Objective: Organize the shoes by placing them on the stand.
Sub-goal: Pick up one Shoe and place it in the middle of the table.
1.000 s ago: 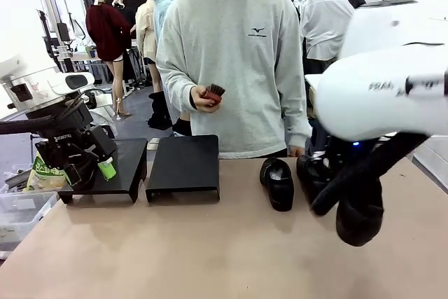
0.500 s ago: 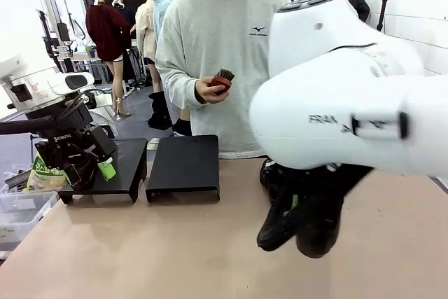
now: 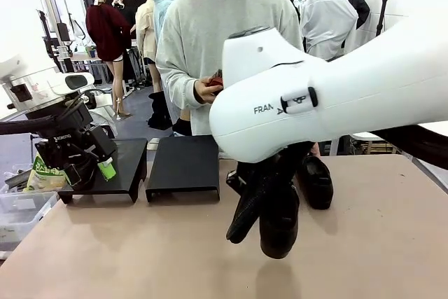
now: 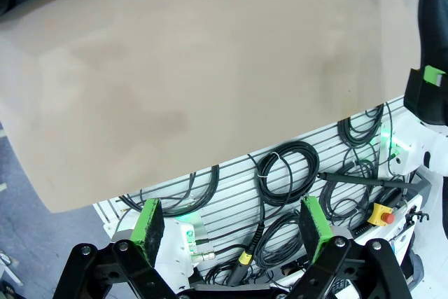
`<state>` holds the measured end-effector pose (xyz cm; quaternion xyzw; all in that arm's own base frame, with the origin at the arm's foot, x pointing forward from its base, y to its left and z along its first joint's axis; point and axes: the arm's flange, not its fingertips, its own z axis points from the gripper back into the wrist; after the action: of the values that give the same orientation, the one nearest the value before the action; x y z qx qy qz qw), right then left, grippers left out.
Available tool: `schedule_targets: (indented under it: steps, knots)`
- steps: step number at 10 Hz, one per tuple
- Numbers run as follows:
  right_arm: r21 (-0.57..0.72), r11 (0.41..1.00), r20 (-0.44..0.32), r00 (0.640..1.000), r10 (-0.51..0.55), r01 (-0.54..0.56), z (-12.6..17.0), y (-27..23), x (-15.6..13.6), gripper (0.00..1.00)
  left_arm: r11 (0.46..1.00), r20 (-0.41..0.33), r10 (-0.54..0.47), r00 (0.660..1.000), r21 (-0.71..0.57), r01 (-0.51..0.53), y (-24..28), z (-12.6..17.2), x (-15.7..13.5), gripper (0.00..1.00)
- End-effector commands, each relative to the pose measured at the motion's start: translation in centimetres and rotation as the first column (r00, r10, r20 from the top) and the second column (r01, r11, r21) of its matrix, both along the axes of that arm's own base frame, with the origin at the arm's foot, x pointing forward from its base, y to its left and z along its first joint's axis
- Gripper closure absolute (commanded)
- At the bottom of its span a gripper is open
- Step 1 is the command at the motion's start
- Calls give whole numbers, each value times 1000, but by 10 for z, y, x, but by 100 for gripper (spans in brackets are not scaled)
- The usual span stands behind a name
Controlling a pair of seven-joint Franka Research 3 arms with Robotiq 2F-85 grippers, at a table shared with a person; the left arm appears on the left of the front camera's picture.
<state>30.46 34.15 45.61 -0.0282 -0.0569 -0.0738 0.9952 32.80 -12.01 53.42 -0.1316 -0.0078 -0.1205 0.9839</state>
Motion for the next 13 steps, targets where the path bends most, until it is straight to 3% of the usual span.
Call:
schedule_targets:
  steps: [1, 6, 13]
  knots:
    - [-20, 1000, -12, 1000, 18, -18, -9, 19, 11, 100, 999, 11, -18, 1000, -29, 18, 2, -3, -1, 0]
    - [-34, 996, -93, 992, 84, -88, -52, 31, 22, 100, 999, 11, -18, 1000, -29, 18, 2, -3, -1, 0]
    - [0, 996, -194, 977, 91, -93, -95, 38, 23, 100, 999, 11, -18, 1000, -29, 18, 2, -3, -1, 0]
